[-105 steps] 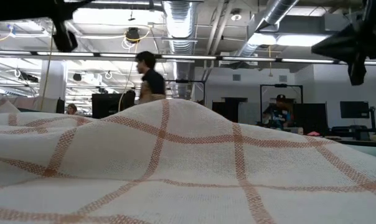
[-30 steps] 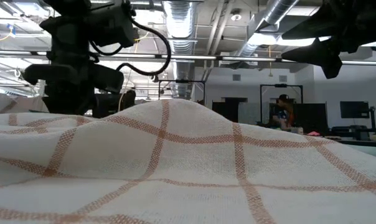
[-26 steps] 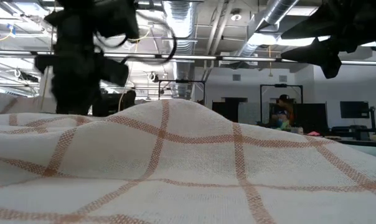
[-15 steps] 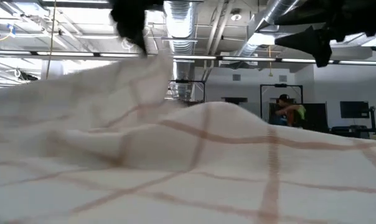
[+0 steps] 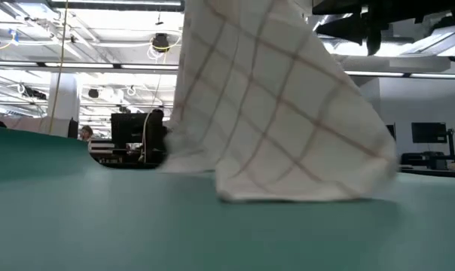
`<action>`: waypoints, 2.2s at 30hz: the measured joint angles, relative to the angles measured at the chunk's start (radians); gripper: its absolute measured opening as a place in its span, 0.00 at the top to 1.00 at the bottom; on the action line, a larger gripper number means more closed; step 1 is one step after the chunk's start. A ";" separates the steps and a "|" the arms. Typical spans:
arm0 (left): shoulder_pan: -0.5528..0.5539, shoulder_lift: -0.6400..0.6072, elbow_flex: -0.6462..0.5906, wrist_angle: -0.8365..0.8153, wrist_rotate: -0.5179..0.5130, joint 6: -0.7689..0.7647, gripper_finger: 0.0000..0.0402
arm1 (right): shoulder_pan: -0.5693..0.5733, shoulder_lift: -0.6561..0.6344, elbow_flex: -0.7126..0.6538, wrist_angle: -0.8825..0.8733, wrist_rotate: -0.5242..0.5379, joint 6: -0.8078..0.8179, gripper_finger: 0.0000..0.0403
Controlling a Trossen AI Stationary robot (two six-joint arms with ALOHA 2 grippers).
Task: Roll towel
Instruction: Roll the white towel
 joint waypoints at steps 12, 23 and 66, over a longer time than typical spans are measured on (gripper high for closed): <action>-0.188 0.040 0.073 -0.629 -0.137 -0.517 1.00 | 0.034 0.083 0.000 -0.479 -0.049 0.694 0.42; -0.209 0.139 0.050 -0.635 -0.158 -0.428 1.00 | -0.053 0.496 0.088 -0.356 -0.332 0.719 0.42; -0.234 0.141 -0.007 -0.637 -0.138 -0.587 1.00 | -0.432 0.899 0.500 -0.444 -0.891 0.015 0.47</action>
